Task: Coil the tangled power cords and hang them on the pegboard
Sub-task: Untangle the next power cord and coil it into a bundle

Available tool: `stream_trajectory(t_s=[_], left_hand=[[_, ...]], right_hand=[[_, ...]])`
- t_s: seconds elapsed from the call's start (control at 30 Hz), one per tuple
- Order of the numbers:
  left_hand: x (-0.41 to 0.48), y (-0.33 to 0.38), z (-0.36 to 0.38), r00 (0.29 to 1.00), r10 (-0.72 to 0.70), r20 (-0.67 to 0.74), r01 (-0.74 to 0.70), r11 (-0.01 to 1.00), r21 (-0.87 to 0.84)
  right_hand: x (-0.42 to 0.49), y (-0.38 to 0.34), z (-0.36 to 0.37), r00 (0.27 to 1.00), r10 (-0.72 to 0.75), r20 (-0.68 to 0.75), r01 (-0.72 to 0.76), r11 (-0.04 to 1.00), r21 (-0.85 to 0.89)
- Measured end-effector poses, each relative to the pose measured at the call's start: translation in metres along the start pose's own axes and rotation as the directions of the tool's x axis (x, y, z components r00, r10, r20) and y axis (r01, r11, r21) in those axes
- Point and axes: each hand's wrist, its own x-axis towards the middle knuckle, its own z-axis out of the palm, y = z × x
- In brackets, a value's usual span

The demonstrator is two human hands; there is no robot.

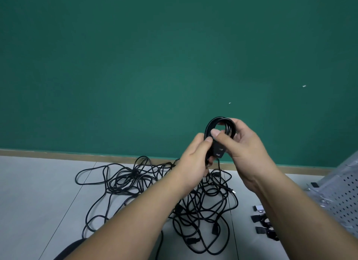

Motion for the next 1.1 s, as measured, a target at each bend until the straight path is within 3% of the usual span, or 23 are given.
stream_trajectory(t_s=[0.13, 0.33, 0.53, 0.6, 0.67, 0.77, 0.83, 0.93, 1.0, 1.1], left_hand=[[0.001, 0.002, 0.001, 0.995, -0.075, -0.060, 0.068, 0.991, -0.112], [0.009, 0.000, -0.002, 0.989, -0.148, -0.015, 0.136, 0.939, -0.317], [0.010, -0.004, -0.007, 0.982, -0.184, 0.033, 0.186, 0.953, -0.238], [0.011, -0.002, -0.011, 0.978, -0.200, 0.059, 0.208, 0.955, -0.209], [0.013, 0.000, -0.013, 0.983, -0.171, 0.074, 0.181, 0.970, -0.161], [0.015, -0.002, -0.009, 0.992, -0.096, 0.078, 0.102, 0.992, -0.076], [0.014, -0.006, -0.004, 0.995, -0.054, 0.080, 0.049, 0.997, 0.061], [0.010, -0.015, 0.004, 0.982, -0.051, 0.182, 0.032, 0.994, 0.107], [0.008, -0.019, 0.010, 0.976, -0.052, 0.212, 0.032, 0.995, 0.098], [0.007, -0.023, 0.020, 0.980, 0.018, 0.200, -0.058, 0.978, 0.199]], right_hand=[[-0.005, 0.002, 0.001, 0.998, 0.028, 0.062, -0.023, 0.997, -0.079], [-0.009, 0.005, 0.005, 0.993, 0.023, 0.112, 0.000, 0.980, -0.198], [-0.011, 0.009, 0.002, 0.984, -0.011, 0.180, 0.095, 0.881, -0.464], [-0.013, 0.011, -0.001, 0.963, 0.065, 0.261, 0.057, 0.898, -0.436], [-0.016, 0.006, -0.004, 0.947, 0.125, 0.296, -0.048, 0.966, -0.255], [-0.013, -0.001, -0.007, 0.986, 0.085, 0.143, -0.084, 0.996, -0.011], [-0.011, -0.002, -0.009, 0.997, -0.040, 0.063, 0.048, 0.989, -0.140], [-0.009, 0.002, -0.014, 0.981, -0.180, 0.065, 0.187, 0.820, -0.542], [-0.006, 0.007, -0.016, 0.978, -0.208, 0.009, 0.175, 0.794, -0.583], [0.000, 0.012, -0.019, 0.980, -0.172, -0.097, 0.098, 0.851, -0.516]])
